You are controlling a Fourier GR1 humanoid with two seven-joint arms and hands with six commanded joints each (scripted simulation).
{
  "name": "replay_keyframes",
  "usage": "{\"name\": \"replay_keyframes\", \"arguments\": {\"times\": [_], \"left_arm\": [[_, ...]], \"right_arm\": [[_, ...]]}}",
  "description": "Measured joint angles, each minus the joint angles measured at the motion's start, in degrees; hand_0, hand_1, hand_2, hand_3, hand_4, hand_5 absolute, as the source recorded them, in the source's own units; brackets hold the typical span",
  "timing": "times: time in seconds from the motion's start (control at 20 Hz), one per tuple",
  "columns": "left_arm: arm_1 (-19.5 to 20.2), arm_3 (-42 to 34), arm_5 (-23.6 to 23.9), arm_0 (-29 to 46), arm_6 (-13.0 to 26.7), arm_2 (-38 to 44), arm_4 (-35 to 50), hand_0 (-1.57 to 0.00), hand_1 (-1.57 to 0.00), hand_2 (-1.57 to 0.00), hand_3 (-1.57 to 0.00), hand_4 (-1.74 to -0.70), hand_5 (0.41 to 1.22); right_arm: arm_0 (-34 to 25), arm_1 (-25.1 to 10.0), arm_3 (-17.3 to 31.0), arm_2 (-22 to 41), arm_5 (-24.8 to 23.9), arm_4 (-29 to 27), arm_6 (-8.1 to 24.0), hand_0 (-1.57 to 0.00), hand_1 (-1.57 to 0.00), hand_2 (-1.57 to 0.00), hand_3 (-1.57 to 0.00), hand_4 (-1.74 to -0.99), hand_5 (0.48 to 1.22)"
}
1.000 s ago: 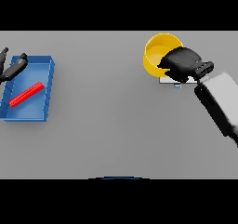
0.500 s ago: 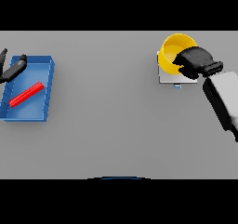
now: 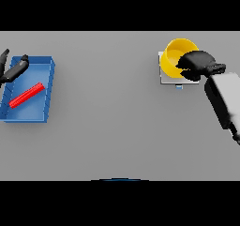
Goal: Pick up the red beaker and tilt it to pour out 1 green nut into yellow bowl. Pick up the yellow bowl and place it on the metallic measuring scale.
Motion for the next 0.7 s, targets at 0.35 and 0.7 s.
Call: {"name": "replay_keyframes", "arguments": {"times": [0.35,0.7], "left_arm": [[-0.92,1.38,-0.29,-0.47,-0.28,-0.21,-0.28,0.00,0.00,0.00,0.00,-0.73,0.717],[-0.68,0.92,0.26,-0.30,-0.07,0.20,0.12,0.00,0.00,0.00,0.00,-0.72,0.697]], "right_arm": [[-0.28,-0.16,0.91,-1.34,2.84,-0.79,1.23,-0.37,-0.58,-0.69,-0.61,-1.539,0.933],[-1.65,0.41,2.71,0.41,3.56,0.89,0.23,-0.08,-0.12,-0.20,-0.35,-1.431,0.799]]}}
